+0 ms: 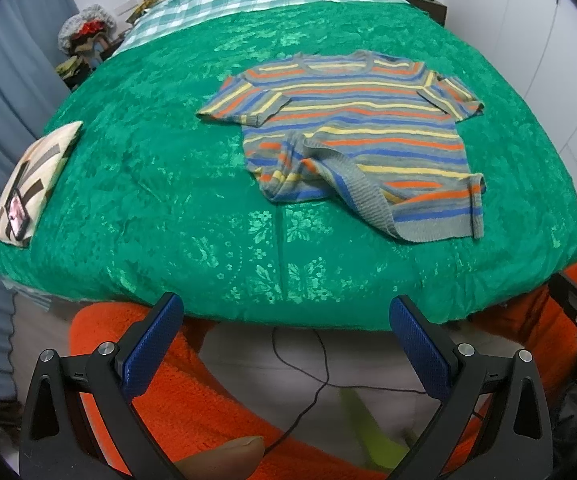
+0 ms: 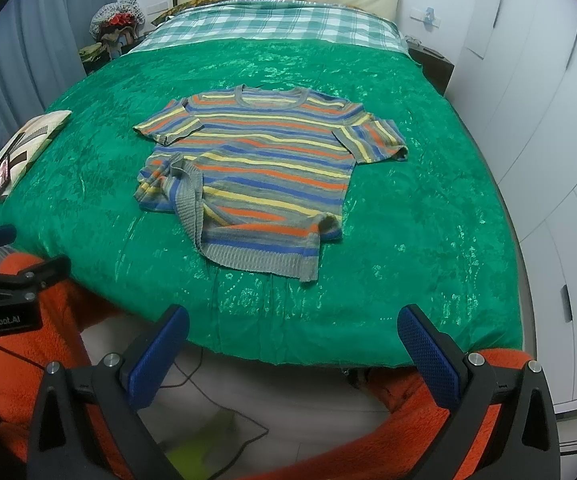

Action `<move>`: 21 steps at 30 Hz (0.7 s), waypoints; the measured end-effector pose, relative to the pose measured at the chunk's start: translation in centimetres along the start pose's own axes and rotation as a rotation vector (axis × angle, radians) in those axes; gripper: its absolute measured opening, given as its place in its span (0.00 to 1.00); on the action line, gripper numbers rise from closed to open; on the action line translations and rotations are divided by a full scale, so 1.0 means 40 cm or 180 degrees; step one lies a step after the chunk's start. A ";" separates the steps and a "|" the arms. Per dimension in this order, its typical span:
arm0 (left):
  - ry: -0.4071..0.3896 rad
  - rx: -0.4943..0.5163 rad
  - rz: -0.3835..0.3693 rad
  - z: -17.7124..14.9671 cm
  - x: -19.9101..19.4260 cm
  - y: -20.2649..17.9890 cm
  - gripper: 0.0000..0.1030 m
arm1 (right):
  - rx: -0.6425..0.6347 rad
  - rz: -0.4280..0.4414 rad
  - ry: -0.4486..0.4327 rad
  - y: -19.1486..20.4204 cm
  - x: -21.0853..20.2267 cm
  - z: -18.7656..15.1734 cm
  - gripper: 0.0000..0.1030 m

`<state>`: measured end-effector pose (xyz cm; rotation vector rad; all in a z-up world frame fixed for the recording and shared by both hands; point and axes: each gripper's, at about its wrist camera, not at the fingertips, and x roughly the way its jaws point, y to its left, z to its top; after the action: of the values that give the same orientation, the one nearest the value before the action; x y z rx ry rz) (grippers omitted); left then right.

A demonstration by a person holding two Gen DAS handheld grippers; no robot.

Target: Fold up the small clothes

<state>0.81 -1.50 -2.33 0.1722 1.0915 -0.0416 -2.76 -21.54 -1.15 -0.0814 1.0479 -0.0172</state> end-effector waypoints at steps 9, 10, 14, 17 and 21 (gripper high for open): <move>0.0007 0.0002 0.0012 0.000 0.001 0.002 1.00 | 0.0006 0.0006 0.0009 0.001 0.000 -0.002 1.00; 0.0009 0.0001 0.0013 -0.001 0.001 0.002 1.00 | 0.0005 0.0004 0.0005 0.001 0.000 -0.003 1.00; 0.0018 0.0007 0.0005 -0.003 0.003 0.002 1.00 | 0.0005 0.0004 0.0010 0.001 0.001 -0.002 1.00; 0.0042 0.0012 -0.0008 -0.005 0.006 0.005 1.00 | 0.0006 0.0006 0.0012 0.002 0.001 -0.006 1.00; 0.0054 0.0035 0.0051 -0.004 0.010 0.001 1.00 | -0.0002 0.0004 0.0002 0.005 -0.001 -0.009 1.00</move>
<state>0.86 -1.43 -2.74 0.1914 1.1069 -0.0320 -3.09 -21.34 -1.31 -0.0814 1.0485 -0.0158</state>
